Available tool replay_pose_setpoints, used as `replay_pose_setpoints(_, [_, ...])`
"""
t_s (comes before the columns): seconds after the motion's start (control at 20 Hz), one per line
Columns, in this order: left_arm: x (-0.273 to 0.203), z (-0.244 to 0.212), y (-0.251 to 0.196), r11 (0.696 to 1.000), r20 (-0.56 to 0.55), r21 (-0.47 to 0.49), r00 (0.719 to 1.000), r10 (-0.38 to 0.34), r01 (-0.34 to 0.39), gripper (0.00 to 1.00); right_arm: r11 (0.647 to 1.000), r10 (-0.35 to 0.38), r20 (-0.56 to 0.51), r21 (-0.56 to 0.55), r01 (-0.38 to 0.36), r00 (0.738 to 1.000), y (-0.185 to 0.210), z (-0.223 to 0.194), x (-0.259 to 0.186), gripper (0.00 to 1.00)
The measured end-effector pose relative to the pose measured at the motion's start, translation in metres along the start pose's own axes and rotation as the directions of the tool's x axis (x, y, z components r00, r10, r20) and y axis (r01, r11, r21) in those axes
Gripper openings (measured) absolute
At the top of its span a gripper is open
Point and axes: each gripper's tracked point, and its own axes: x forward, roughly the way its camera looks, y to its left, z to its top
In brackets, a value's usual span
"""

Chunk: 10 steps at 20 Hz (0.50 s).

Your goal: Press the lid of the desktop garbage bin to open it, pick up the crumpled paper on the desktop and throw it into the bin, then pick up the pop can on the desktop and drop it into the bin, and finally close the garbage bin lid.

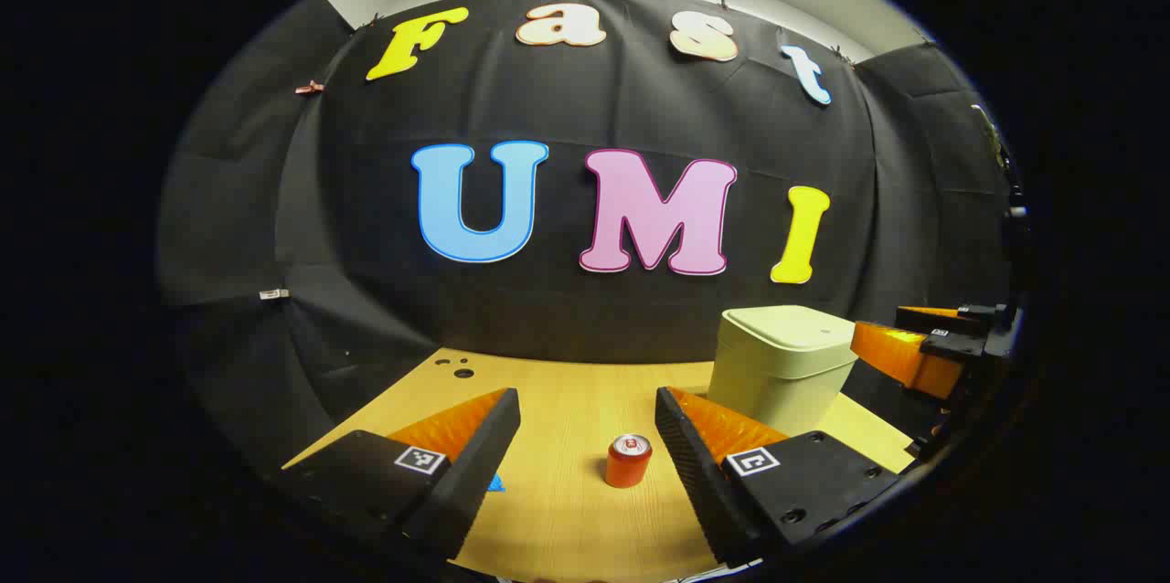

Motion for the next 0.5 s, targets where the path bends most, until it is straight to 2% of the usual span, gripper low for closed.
replay_pose_setpoints(0.5, [0.015,-0.014,-0.022,1.000,-0.026,0.010,1.000,-0.009,0.009,0.95,0.999,-0.034,-0.020,0.010,0.034,0.999,-0.031,-0.012,0.006,0.98])
